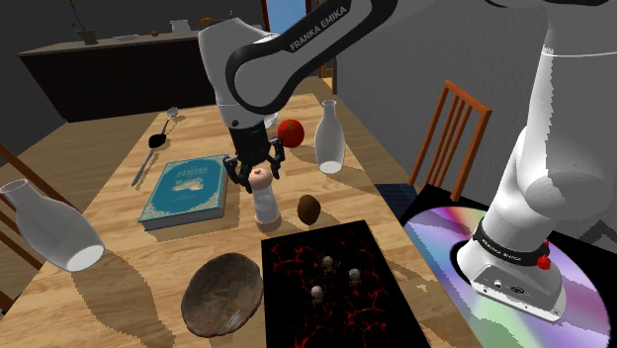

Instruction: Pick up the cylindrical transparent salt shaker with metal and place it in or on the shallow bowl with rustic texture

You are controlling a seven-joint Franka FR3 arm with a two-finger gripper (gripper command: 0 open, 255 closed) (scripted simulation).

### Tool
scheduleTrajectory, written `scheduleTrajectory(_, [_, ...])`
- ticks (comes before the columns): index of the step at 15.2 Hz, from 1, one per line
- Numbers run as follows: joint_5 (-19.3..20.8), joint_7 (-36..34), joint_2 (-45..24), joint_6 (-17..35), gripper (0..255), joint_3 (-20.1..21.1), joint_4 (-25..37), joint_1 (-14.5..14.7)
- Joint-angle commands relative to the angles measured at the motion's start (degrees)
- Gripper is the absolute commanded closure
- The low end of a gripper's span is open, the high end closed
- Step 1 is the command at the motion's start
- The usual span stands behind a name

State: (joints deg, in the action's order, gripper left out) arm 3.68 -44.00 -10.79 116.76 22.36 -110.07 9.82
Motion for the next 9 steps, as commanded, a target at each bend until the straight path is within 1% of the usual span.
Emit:
scheduleTrajectory(1, [0.00, 0.00, -0.02, 0.00, 255, 0.00, -0.02, 0.00])
scheduleTrajectory(4, [0.01, -0.01, -0.04, 0.01, 255, 0.00, -0.02, 0.00])
scheduleTrajectory(9, [-0.65, 0.40, 1.36, -3.51, 255, 0.13, 2.21, -0.13])
